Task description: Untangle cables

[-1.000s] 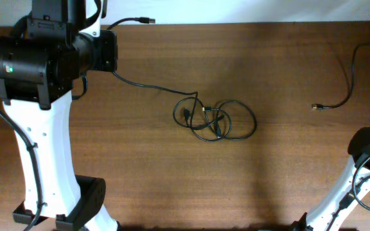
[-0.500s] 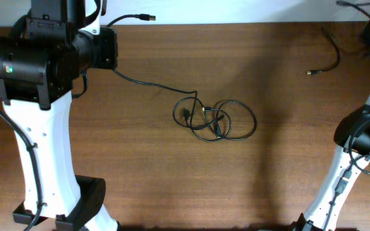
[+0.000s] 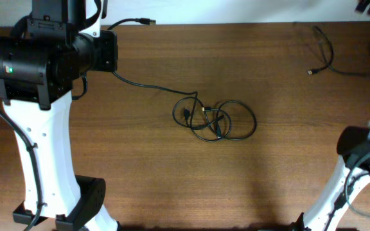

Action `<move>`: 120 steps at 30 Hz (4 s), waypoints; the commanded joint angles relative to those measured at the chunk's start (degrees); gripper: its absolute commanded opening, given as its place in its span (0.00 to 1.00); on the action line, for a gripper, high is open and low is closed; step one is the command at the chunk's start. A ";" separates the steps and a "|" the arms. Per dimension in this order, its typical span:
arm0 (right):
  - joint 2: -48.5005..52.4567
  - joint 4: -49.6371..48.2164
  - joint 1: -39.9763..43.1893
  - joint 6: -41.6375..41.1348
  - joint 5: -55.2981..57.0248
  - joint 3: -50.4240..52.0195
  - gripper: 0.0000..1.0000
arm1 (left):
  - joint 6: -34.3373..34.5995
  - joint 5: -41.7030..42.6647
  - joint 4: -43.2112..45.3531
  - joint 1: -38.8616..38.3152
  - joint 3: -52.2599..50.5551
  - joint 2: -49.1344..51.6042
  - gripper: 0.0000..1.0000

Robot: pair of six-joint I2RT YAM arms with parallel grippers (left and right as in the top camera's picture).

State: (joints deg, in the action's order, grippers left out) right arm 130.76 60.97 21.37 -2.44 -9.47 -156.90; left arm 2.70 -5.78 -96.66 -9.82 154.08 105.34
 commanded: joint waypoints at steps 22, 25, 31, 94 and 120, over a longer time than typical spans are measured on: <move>-1.79 32.81 -39.60 24.24 -6.64 17.35 0.99 | 4.15 -13.75 12.15 13.92 0.59 -6.69 0.00; -1.79 27.30 -45.18 24.50 -6.62 25.86 0.99 | 4.15 -13.53 12.17 14.64 0.59 -6.71 0.00; -1.79 11.85 -48.68 33.07 -6.62 44.78 0.99 | 4.13 -12.02 11.21 14.60 0.59 -6.71 0.00; -12.98 28.20 36.89 3.85 -22.32 -17.22 0.04 | 4.13 -13.68 8.55 14.86 0.59 -6.69 0.00; -12.09 30.58 12.35 11.21 -28.24 -13.46 0.04 | 3.32 1.51 10.43 -1.31 -1.49 37.05 0.00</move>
State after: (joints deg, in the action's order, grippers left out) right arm 118.56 91.77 34.22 7.92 -37.95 -170.45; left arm 6.07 -4.34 -87.22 -10.26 153.14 134.63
